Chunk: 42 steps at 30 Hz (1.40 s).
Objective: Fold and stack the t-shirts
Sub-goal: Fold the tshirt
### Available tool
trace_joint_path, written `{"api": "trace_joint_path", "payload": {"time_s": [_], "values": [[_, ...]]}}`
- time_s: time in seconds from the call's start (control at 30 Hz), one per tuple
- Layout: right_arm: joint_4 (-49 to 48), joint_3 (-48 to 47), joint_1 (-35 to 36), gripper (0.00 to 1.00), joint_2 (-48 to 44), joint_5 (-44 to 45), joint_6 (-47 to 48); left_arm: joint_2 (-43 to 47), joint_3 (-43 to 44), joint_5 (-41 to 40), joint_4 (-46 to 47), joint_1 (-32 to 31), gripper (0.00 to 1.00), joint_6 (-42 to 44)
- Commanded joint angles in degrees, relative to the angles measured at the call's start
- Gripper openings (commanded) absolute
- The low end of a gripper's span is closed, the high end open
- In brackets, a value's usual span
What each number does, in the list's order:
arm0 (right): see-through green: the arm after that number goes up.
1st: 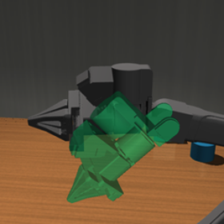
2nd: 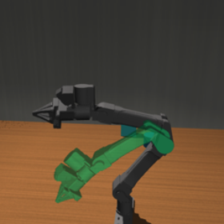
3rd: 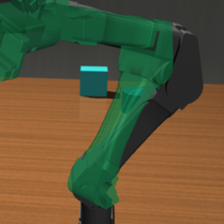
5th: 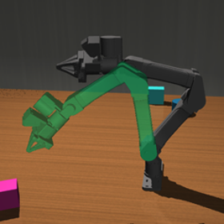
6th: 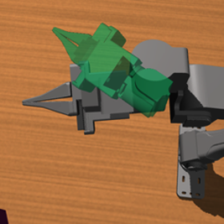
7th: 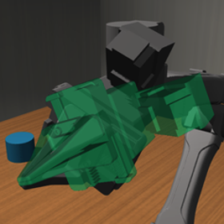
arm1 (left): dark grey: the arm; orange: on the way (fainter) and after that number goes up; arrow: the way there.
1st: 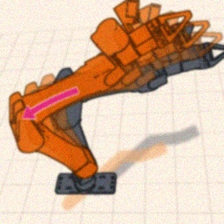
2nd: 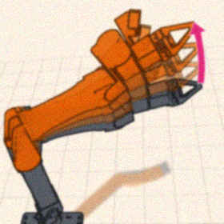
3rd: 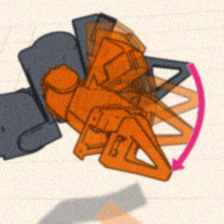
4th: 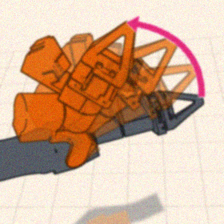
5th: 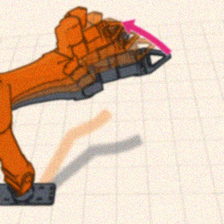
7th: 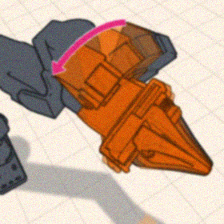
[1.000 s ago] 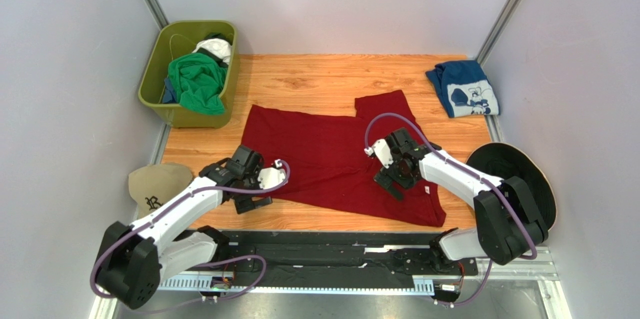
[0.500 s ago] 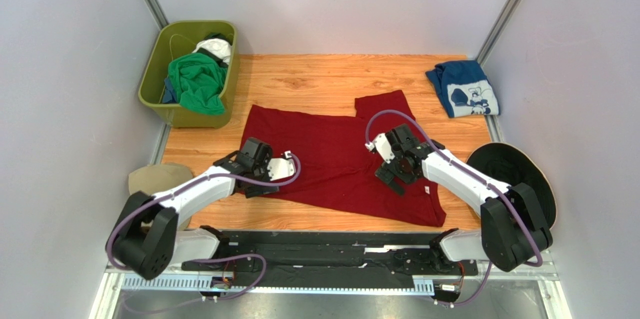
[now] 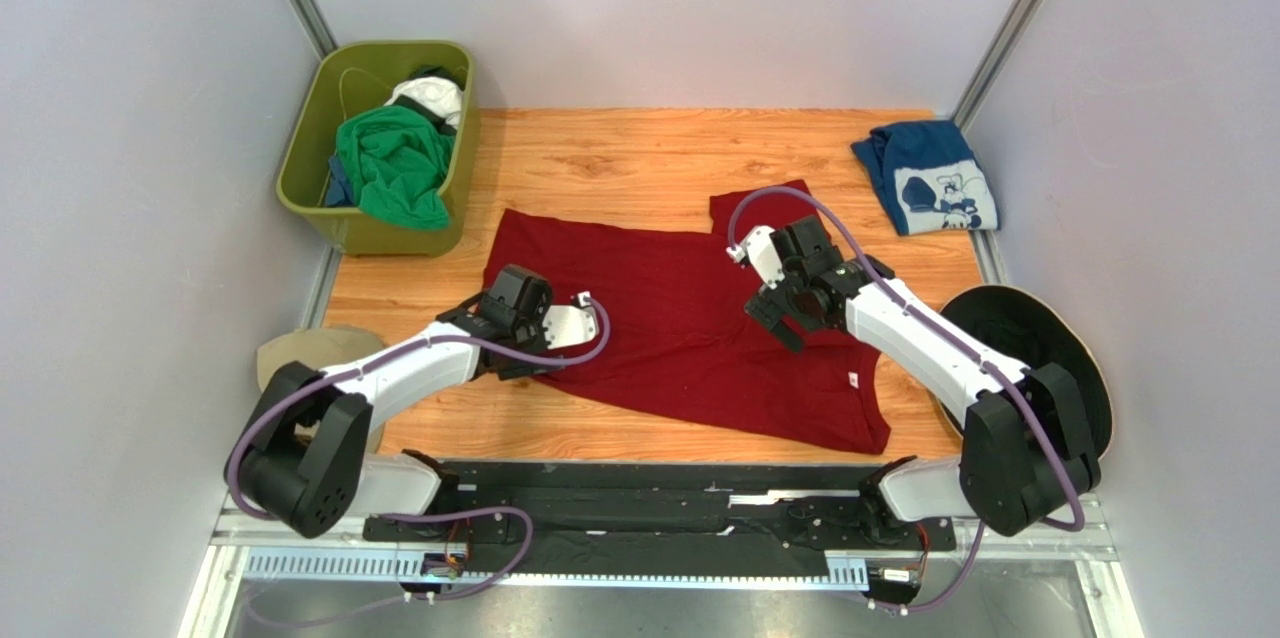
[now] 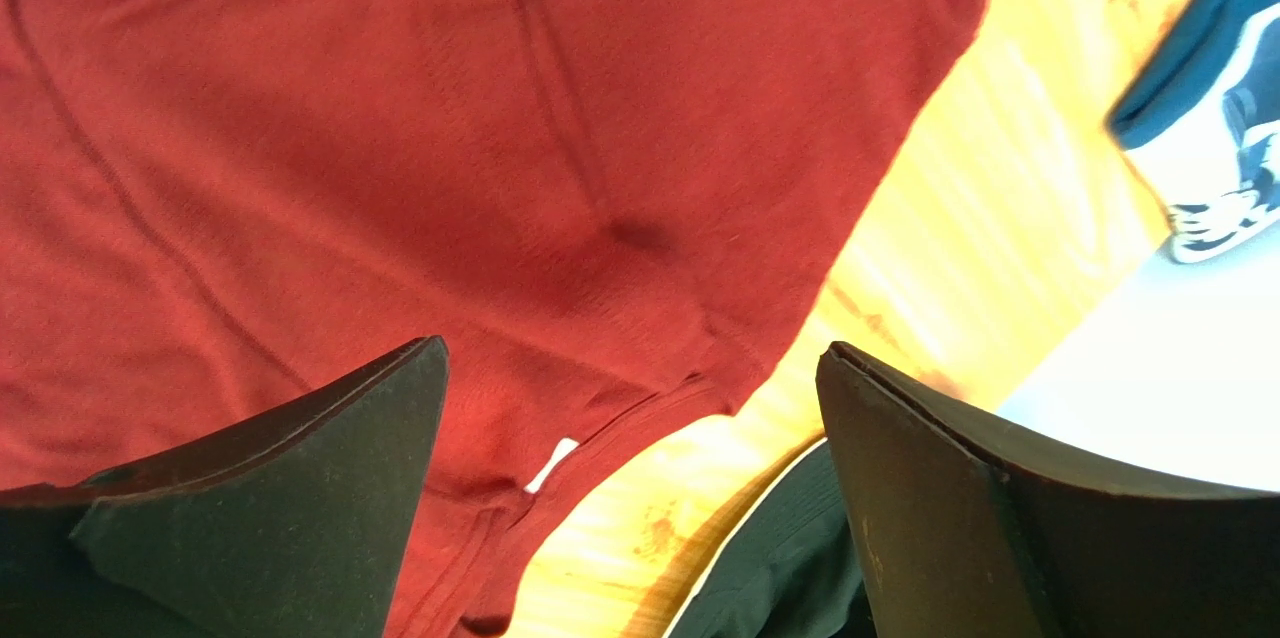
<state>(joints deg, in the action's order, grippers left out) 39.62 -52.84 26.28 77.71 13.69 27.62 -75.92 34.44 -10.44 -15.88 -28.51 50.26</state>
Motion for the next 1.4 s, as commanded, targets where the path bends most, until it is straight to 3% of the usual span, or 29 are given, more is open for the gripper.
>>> {"api": "trace_joint_path", "payload": {"time_s": [0.0, 0.23, 0.57, 0.83, 1.03, 1.37], "values": [[-2.96, -3.76, -1.75, 1.0, 1.83, 1.68, 2.18, 4.19, -4.02, 3.84, -8.9, -0.05, 0.99, 0.1], [-7.62, -9.2, -5.8, 1.0, 8.06, 2.57, 3.5, 10.96, -7.1, 5.95, -15.14, -0.4, 0.99, 0.37], [-11.14, -23.26, -10.99, 1.0, 21.85, 0.55, 2.09, 12.37, -9.3, 6.75, -18.22, -1.98, 0.99, -0.42], [-7.37, -42.14, -14.5, 1.0, 35.92, -5.51, -3.17, 18.95, -7.64, 8.15, -22.87, -3.39, 0.99, -0.95], [-2.44, -53.93, -17.49, 0.98, 46.11, -14.99, -9.15, 24.85, -2.89, 10.09, -23.59, -3.39, 0.99, -2.45], [-0.33, -66.25, -18.55, 0.96, 56.4, -20.37, -12.76, 20.9, 1.86, 11.14, -21.48, -3.39, 0.99, -2.54]]}}
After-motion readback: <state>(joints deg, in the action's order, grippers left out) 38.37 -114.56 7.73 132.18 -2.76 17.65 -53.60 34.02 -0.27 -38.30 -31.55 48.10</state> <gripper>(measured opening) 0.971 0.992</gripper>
